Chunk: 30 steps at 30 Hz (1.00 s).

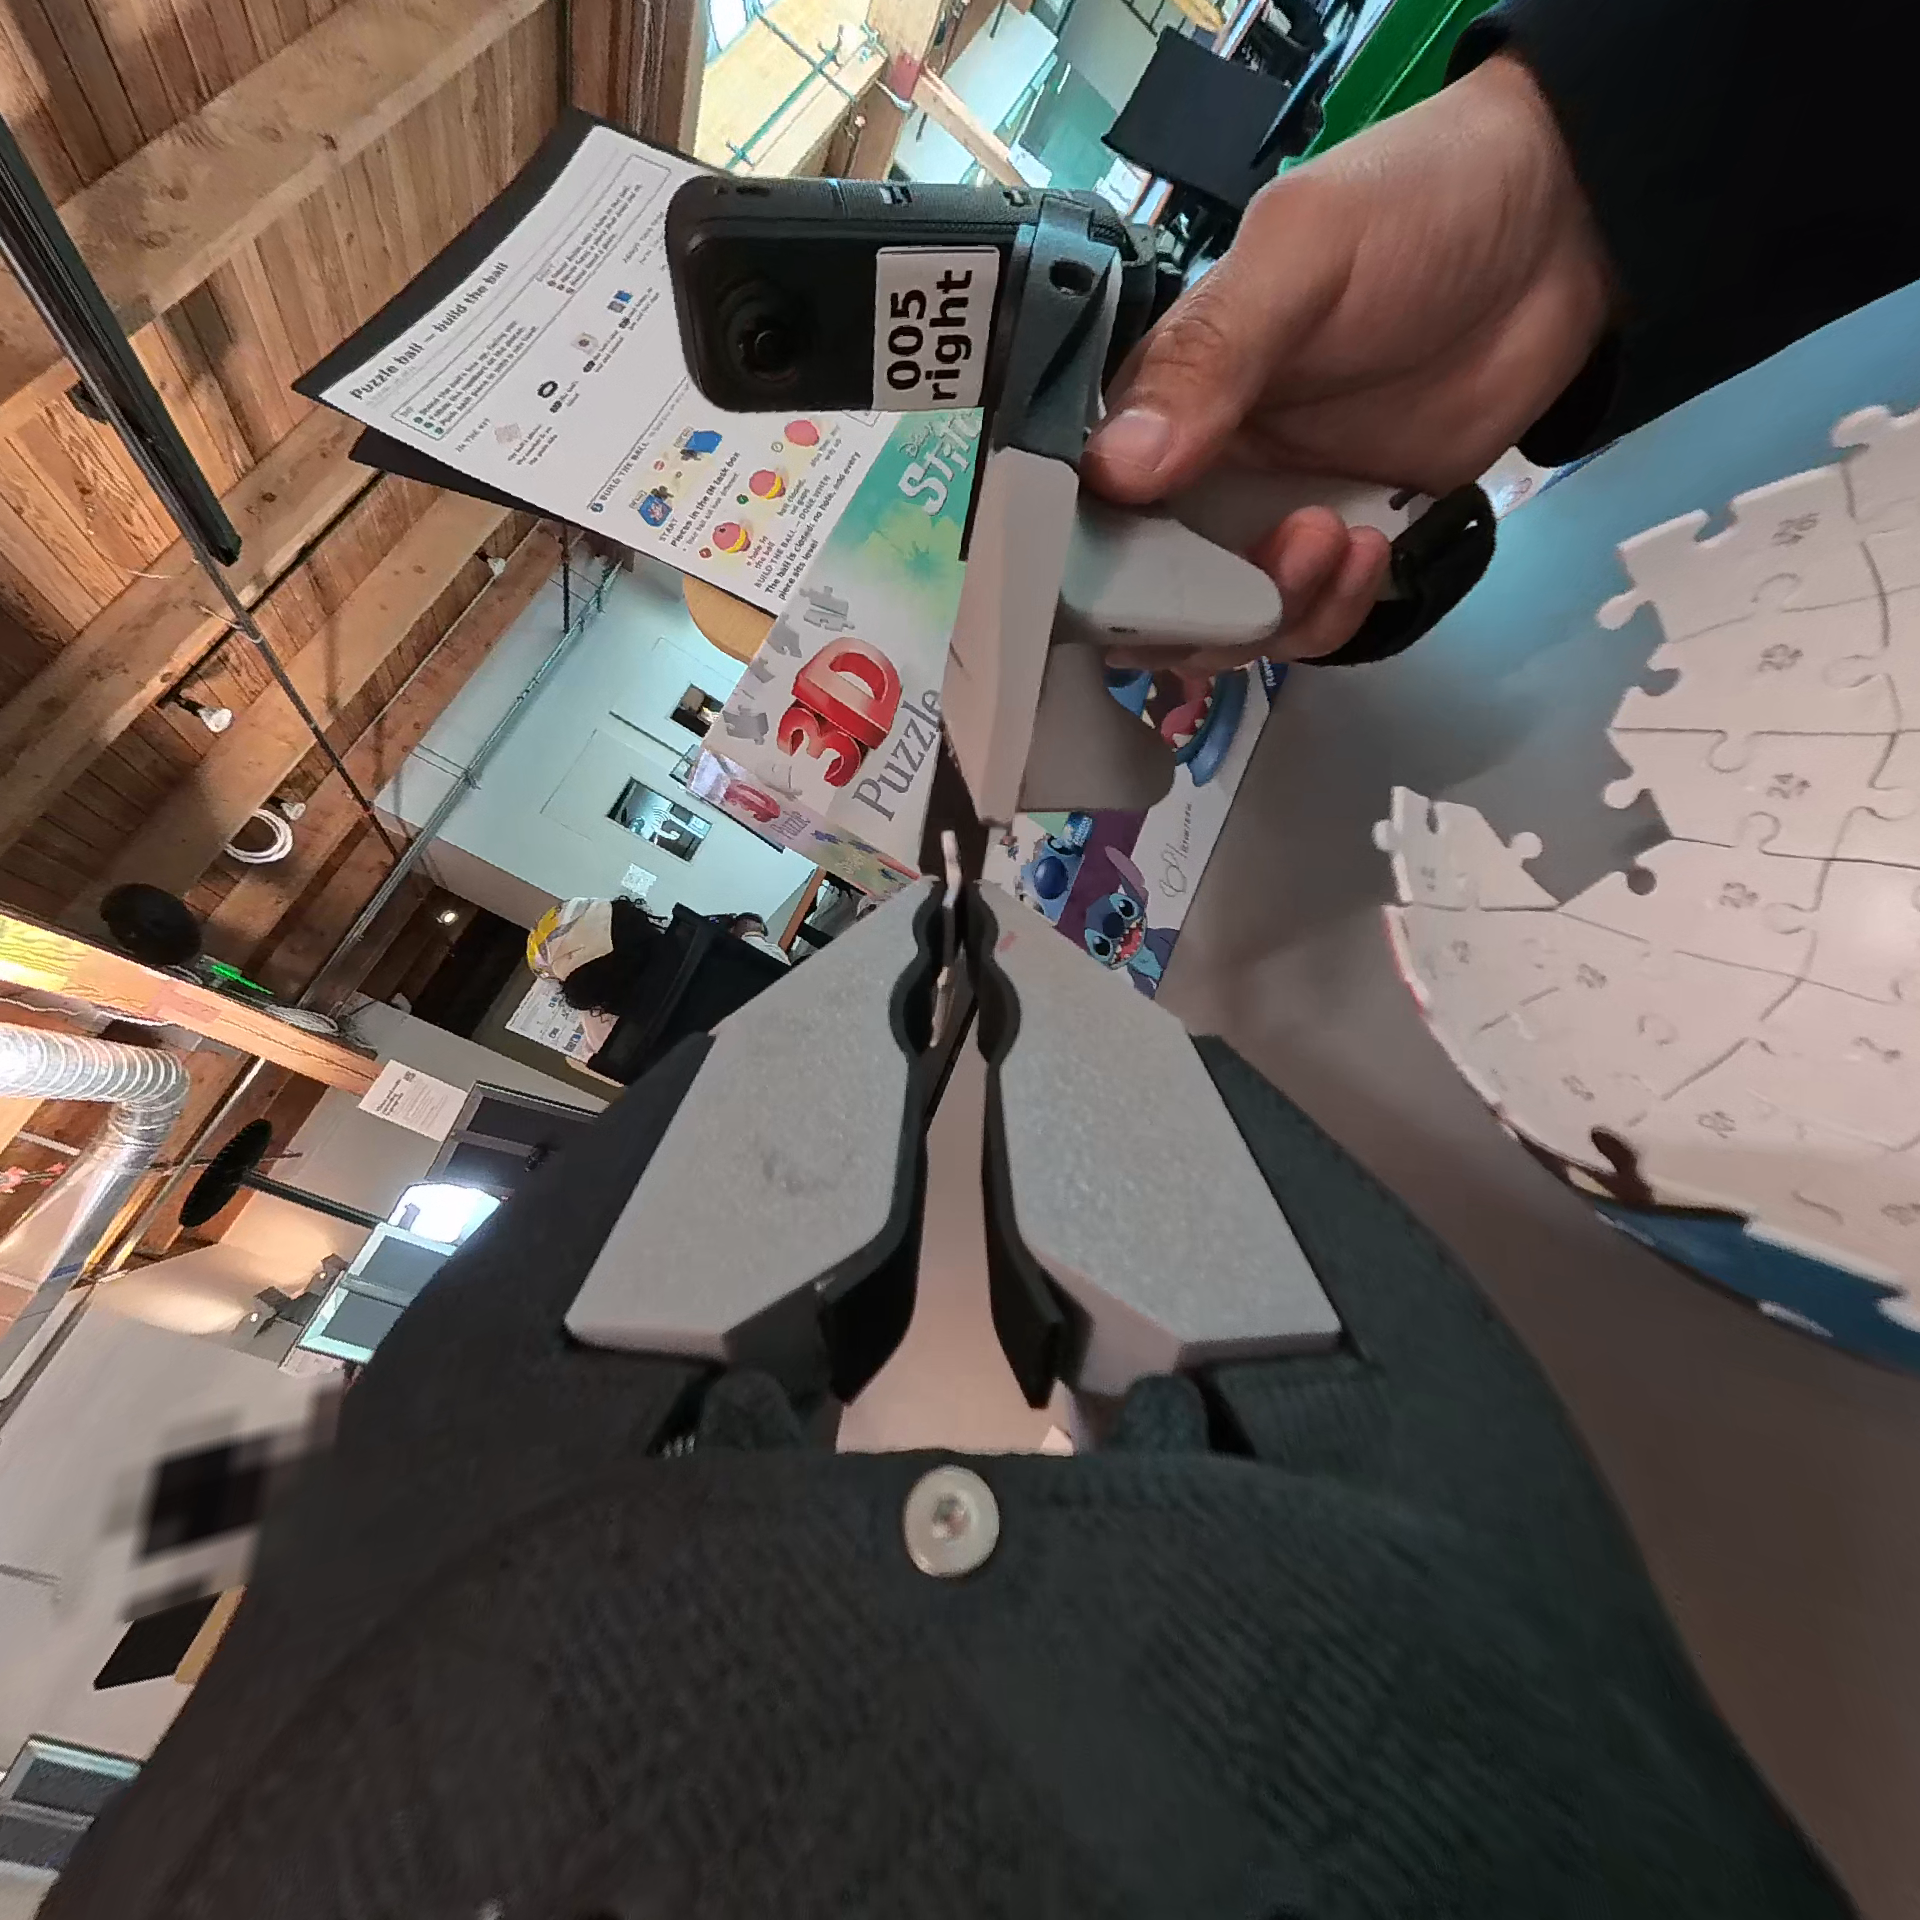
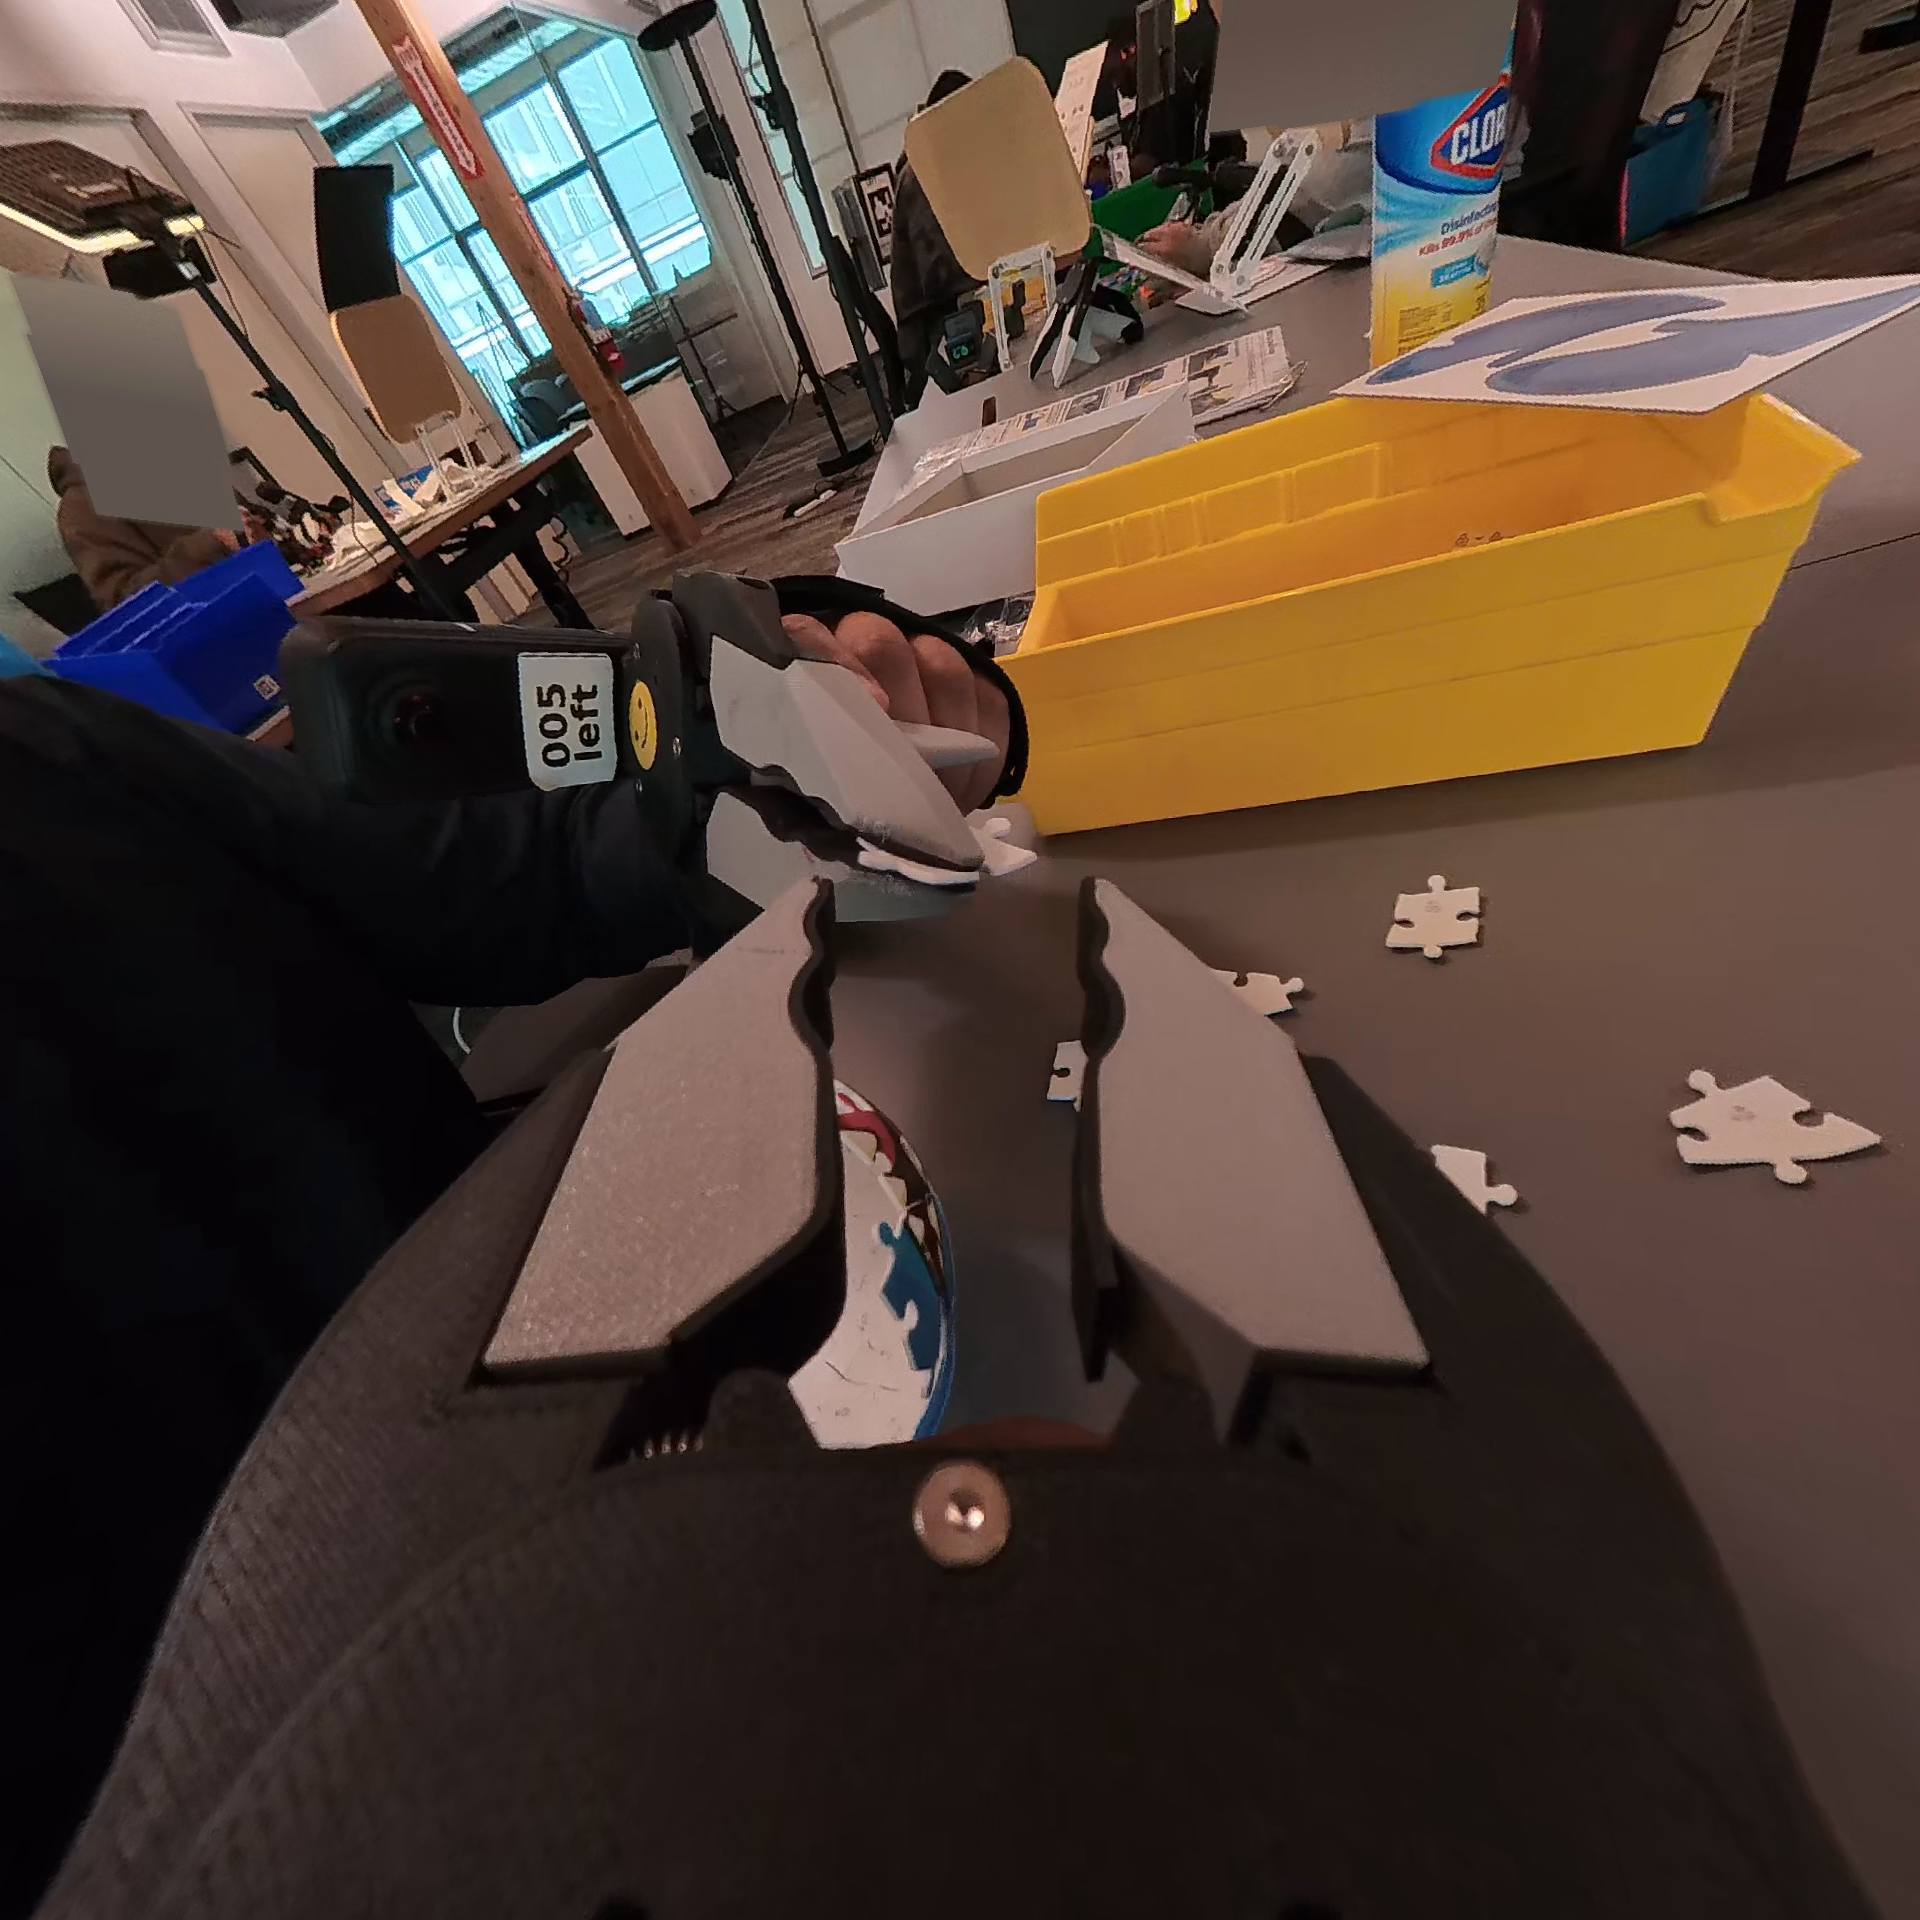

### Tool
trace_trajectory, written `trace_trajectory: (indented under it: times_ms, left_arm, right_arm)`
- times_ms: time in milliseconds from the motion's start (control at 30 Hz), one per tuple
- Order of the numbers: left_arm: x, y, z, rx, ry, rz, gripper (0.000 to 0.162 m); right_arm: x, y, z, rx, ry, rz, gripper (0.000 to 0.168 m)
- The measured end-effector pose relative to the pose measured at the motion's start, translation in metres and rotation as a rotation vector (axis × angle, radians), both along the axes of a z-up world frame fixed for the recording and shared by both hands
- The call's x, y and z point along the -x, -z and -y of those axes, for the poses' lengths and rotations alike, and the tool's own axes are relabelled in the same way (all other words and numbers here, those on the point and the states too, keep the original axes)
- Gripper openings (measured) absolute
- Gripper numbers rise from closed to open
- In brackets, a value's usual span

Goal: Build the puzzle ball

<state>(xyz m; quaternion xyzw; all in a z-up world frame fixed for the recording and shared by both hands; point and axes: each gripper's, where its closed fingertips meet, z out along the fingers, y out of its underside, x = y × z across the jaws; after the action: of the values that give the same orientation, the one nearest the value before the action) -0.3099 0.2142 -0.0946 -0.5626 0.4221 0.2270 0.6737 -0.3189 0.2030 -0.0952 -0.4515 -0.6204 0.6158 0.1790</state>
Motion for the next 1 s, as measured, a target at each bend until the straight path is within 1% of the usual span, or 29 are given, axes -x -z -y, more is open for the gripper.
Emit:
trace_trajectory:
  times_ms: [33, 233, 433, 633, 733, 767, 833, 867, 1000]
  left_arm:
    - [0.001, 0.0, 0.0, -0.003, -0.005, -0.007, 0.0]
    - [0.001, 0.001, -0.001, -0.015, -0.025, -0.035, 0.0]
    - [0.007, -0.003, -0.001, -0.098, -0.101, -0.146, 0.0]
    - [0.003, 0.004, -0.001, -0.105, -0.11, -0.224, 0.0]
    - [0.002, 0.005, -0.001, -0.11, -0.115, -0.244, 0.0]
    - [0.001, 0.005, -0.001, -0.114, -0.115, -0.246, 0.0]
    - [0.001, 0.006, -0.001, -0.107, -0.119, -0.252, 0.0]
    - [0.002, 0.007, -0.002, -0.11, -0.124, -0.257, 0.0]
    - [0.0, 0.006, -0.001, -0.108, -0.11, -0.247, 0.0]
  right_arm:
    - [-0.001, -0.001, -0.001, 0.004, -0.001, -0.002, 0.043]
    - [-0.004, -0.001, -0.003, -0.001, -0.008, -0.004, 0.041]
    - [-0.005, 0.001, -0.005, -0.052, 0.003, 0.001, 0.038]
    - [-0.005, 0.0, 0.003, -0.094, -0.016, -0.031, 0.037]
    - [-0.002, 0.004, 0.007, -0.123, -0.012, -0.017, 0.037]
    - [-0.001, 0.007, 0.006, -0.139, 0.004, -0.009, 0.035]
    - [0.001, 0.009, 0.006, -0.168, 0.019, -0.008, 0.023]
    - [0.001, 0.009, 0.006, -0.174, 0.021, -0.011, 0.02]
    - [-0.001, 0.007, 0.007, -0.154, 0.007, -0.016, 0.021]
